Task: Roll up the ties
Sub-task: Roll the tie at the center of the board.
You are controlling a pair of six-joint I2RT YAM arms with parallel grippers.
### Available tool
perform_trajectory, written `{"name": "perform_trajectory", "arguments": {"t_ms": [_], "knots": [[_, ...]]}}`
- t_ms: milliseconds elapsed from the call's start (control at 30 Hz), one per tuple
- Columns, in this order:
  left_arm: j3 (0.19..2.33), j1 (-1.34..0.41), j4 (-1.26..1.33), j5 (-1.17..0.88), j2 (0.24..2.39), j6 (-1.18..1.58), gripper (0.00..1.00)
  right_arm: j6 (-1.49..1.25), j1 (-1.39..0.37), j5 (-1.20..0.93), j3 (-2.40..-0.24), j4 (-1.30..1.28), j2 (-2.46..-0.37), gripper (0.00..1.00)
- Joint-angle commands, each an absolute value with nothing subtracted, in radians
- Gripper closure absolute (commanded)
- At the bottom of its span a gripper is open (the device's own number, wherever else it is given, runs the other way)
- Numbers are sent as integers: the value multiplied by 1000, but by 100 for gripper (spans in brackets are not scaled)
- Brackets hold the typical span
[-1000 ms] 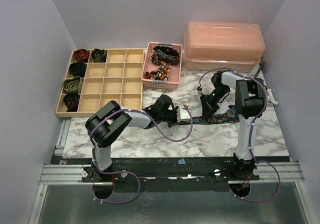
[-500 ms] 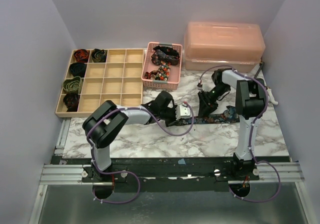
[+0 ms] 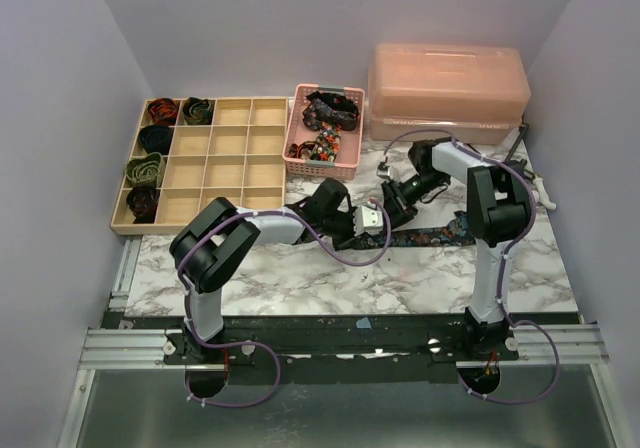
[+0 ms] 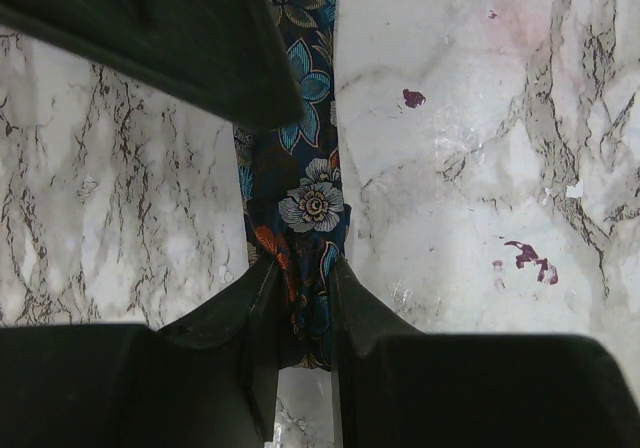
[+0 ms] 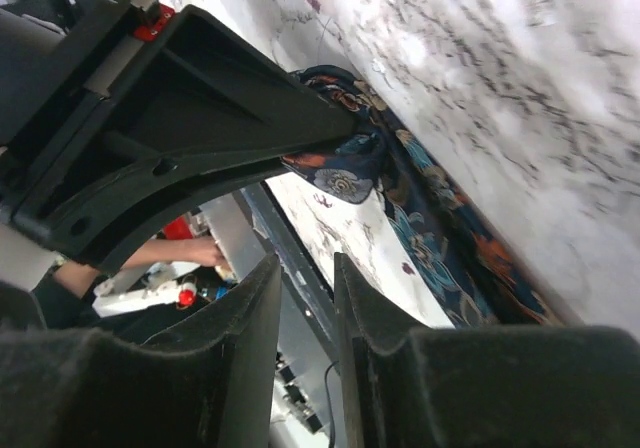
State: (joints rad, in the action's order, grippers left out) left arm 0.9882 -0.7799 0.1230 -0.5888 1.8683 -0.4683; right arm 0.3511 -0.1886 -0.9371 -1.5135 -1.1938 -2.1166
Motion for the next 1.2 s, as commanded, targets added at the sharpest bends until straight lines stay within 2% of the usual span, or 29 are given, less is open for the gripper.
{"name": "perform_trajectory", "arguments": {"t_ms": [0, 200, 333, 467, 633, 900, 1033, 1167], "knots": [[968, -776, 2, -559, 1925, -463, 87, 305, -223, -986, -1462, -1112, -2151, 70], [969, -775, 2, -558, 1927, -463, 86, 223, -251, -1063, -1484, -1041, -2214, 73], [967, -776, -12, -558, 1924, -461, 83, 181, -259, -988, -1464, -984, -2249, 81], [982, -774, -5, -561, 1938, -423, 76, 178, -261, -900, -1446, -956, -2297, 89], [971, -770, 84, -583, 1956, -371, 57, 182, -265, -766, -1414, -903, -2303, 94], [834, -749, 372, -601, 1950, -233, 50, 185, -267, -656, -1382, -859, -2287, 96], [796, -746, 508, -635, 1964, -150, 52, 181, -268, -633, -1392, -848, -2295, 97], [820, -754, 453, -596, 1965, -159, 76, 190, -268, -672, -1419, -873, -2275, 96]]}}
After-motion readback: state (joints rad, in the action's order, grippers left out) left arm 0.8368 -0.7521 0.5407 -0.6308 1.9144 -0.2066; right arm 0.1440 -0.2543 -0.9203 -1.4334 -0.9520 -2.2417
